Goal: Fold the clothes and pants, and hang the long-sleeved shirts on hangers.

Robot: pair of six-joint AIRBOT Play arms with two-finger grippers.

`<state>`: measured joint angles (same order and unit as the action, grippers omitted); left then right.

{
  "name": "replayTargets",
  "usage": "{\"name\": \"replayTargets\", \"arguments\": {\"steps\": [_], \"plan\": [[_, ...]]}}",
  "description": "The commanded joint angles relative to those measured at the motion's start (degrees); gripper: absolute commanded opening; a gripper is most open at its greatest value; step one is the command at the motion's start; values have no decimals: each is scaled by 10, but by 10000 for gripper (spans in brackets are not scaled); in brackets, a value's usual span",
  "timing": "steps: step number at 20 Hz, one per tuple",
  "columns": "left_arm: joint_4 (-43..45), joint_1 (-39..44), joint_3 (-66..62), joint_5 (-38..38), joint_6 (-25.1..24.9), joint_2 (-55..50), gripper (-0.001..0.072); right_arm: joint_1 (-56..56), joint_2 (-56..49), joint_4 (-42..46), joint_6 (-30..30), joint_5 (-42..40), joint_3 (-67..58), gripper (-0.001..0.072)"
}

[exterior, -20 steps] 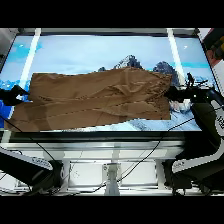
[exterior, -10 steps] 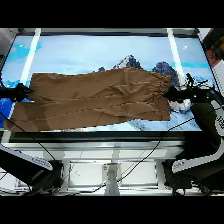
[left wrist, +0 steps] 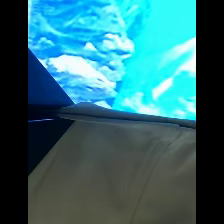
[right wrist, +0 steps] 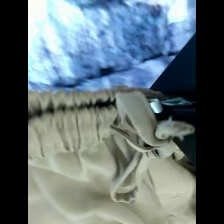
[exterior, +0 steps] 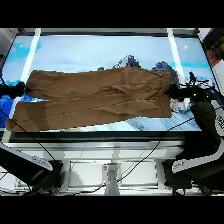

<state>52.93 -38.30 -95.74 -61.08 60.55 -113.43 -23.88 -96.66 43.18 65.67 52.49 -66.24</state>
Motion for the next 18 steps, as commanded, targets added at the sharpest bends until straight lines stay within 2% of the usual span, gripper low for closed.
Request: {"name": "replayTargets", "arguments": {"steps": [1,7,13,14,15,16,17,18], "plan": [[22,0,-20,30,-4,2,21,0,1,-6,14,-41,-13,22],[24,5,-20,57,-4,1,21,0,1,-14,14,-77,-14,22],[24,4,-20,56,-4,1,33,0,1,-14,14,-62,-14,28],[24,4,-20,52,-4,1,38,0,1,-14,14,-55,-14,95],[24,4,-20,46,-4,1,188,0,1,-14,14,-50,-14,239],[24,4,-20,42,-4,1,375,0,1,-14,14,-44,-14,407],[24,4,-20,38,-4,1,581,0,1,-14,14,-38,-14,439],[24,3,-20,28,-4,2,675,-1,2,-14,15,-32,-14,439]]}}
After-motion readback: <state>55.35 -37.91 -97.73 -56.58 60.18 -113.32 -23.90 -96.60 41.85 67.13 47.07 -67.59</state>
